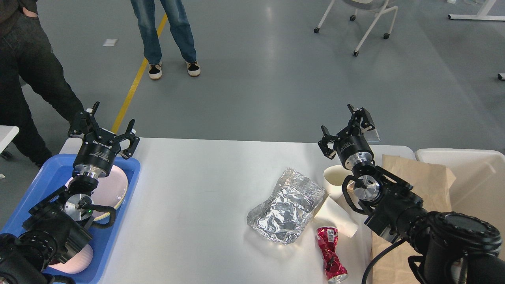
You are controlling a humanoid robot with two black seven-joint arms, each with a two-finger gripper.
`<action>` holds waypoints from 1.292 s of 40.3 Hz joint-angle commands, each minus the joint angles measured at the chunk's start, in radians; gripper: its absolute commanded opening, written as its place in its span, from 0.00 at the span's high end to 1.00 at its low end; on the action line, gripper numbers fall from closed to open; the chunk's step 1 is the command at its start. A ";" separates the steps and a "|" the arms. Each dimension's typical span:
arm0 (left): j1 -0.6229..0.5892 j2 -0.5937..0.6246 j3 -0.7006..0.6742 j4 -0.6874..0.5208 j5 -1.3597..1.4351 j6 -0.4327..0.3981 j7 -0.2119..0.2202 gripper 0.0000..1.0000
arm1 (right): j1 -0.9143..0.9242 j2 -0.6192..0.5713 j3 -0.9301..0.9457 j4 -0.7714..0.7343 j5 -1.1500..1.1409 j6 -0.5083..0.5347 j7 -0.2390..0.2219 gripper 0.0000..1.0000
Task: Tidy desktop
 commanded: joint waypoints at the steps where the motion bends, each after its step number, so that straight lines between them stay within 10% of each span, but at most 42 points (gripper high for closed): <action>1: 0.000 0.000 0.000 0.000 0.000 0.001 0.001 0.04 | 0.000 0.000 0.000 0.000 0.000 0.000 0.000 0.00; 52: 0.000 -0.003 0.000 0.008 -0.023 -0.001 -0.003 0.04 | 0.000 0.000 0.000 0.000 0.000 0.000 0.000 0.00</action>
